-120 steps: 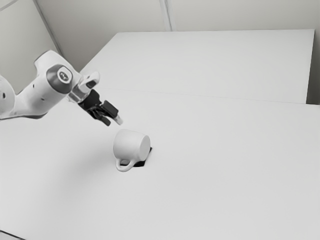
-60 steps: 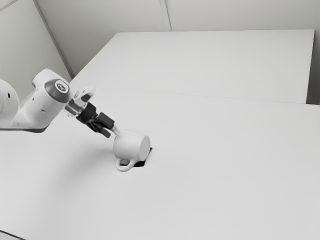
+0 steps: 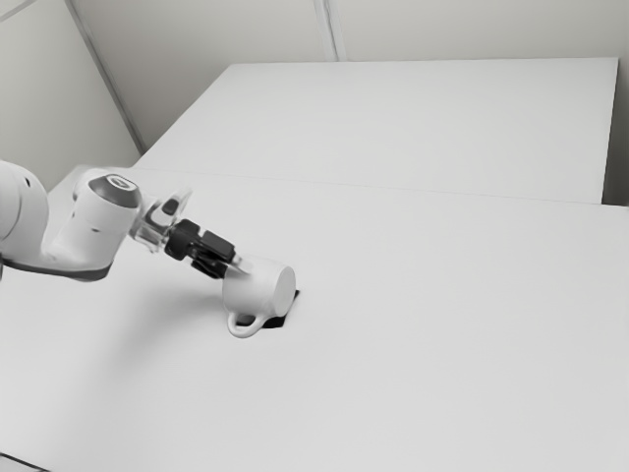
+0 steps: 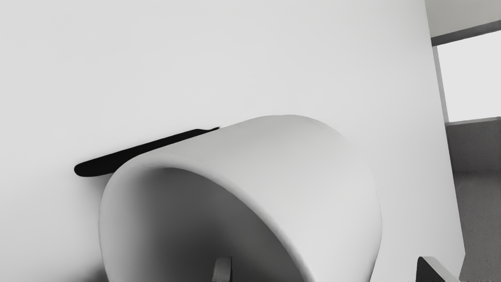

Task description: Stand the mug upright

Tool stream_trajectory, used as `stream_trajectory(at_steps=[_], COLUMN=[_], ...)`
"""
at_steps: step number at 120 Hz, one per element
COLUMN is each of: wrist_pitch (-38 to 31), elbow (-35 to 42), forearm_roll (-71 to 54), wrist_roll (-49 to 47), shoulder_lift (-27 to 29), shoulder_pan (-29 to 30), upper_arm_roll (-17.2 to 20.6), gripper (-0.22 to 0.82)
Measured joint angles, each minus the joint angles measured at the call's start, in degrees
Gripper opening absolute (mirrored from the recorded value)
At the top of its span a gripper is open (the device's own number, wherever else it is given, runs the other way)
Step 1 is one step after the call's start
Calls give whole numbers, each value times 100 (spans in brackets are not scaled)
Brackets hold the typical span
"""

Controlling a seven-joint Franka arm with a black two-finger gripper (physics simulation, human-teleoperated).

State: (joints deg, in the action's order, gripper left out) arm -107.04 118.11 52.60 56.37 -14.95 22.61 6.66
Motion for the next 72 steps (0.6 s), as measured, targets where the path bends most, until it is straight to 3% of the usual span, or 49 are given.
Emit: stream_trajectory(at_steps=[20, 52, 72], wrist_pitch=[145, 219, 107], elbow=[-44, -170, -193], forearm_roll=[112, 132, -123], wrist_roll=[209, 443, 510], shoulder_lift=[-80, 43, 424], shoulder_pan=[-1, 24, -59], upper_arm_roll=[2, 160, 304], gripper=[11, -11, -13])
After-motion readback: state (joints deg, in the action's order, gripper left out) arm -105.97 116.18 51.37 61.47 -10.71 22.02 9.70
